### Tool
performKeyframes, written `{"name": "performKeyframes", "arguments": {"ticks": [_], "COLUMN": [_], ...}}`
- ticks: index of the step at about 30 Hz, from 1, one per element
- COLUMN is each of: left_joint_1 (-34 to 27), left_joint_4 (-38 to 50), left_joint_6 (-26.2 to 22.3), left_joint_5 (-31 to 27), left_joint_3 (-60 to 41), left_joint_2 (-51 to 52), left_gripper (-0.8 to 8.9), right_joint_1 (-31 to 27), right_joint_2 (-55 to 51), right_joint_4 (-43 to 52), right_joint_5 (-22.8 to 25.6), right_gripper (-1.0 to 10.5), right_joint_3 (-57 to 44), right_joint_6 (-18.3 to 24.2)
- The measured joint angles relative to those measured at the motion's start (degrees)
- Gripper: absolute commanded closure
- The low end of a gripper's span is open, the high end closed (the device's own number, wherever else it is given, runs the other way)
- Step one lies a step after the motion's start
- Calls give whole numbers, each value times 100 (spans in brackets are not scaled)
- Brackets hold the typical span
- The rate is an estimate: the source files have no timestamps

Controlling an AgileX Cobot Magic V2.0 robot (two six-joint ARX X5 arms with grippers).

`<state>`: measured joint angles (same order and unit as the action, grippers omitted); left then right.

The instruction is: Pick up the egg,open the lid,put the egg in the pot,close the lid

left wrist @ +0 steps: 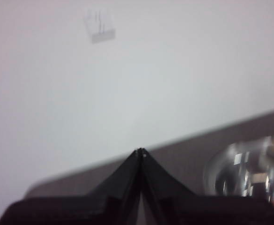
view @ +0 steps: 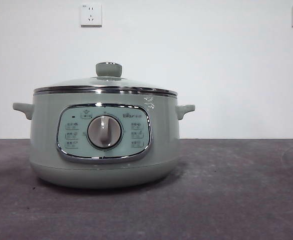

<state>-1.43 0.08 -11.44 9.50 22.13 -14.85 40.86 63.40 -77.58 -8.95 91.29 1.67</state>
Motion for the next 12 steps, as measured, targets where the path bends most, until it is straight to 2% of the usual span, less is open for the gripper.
{"name": "performKeyframes", "arguments": {"ticks": [4, 12], "left_joint_1": [-92, -109], "left_joint_4": [0, -26], "left_joint_6": [2, 2], "left_joint_5": [-35, -35], "left_joint_3": [-837, -1825], "left_joint_2": [472, 1032], "left_gripper": [817, 817], "right_joint_1": [0, 0], "right_joint_2": [0, 0], "right_joint_4": [0, 0], "right_joint_5": [0, 0], "right_gripper": [946, 946], "right_joint_3": [0, 0], "right_joint_6": [0, 0]}}
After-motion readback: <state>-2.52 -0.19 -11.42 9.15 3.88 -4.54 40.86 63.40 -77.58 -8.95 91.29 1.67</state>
